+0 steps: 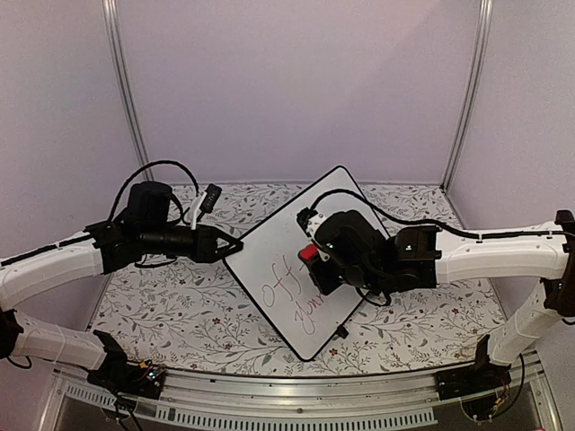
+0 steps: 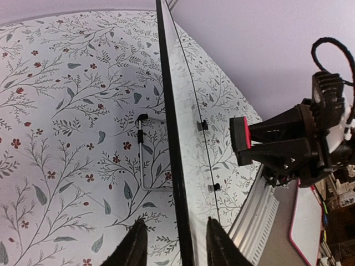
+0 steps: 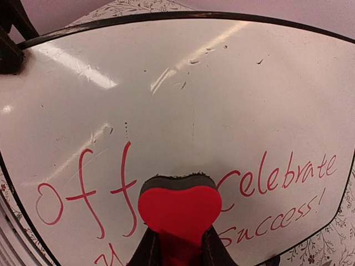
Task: Erase the whiteboard
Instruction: Erase the whiteboard on the whiteboard stand.
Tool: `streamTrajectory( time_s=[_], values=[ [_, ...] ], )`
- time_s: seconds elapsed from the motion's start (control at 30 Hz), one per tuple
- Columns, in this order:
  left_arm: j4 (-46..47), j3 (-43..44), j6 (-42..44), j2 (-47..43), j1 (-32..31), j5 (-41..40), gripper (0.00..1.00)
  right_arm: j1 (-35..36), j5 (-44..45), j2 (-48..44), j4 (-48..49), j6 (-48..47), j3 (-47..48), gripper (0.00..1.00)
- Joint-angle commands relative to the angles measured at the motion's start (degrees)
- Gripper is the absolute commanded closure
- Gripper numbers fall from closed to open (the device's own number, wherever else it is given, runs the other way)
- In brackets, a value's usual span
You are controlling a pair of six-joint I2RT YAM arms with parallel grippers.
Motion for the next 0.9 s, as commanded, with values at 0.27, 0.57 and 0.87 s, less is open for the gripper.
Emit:
streamTrajectory(
  time_s=[0.27,0.57,0.87],
  values=[
    [-1.63,3.71,1.03,1.84,0.17,-2.47,1.00,3.25,2.34,5.18,0.57,-1.01,8.72,0.85],
    [-3.47,7.84,3.89,6.27,0.16,-5.35,1.00,6.99,3.29,10.28,1.97,-1.25,12.39,0.85],
    [2.62,2.96,2.21,4.31,0.98,-2.39,1.00,9.45,7.88,16.83,-1.71,0.95,16.41,0.84]
  ],
)
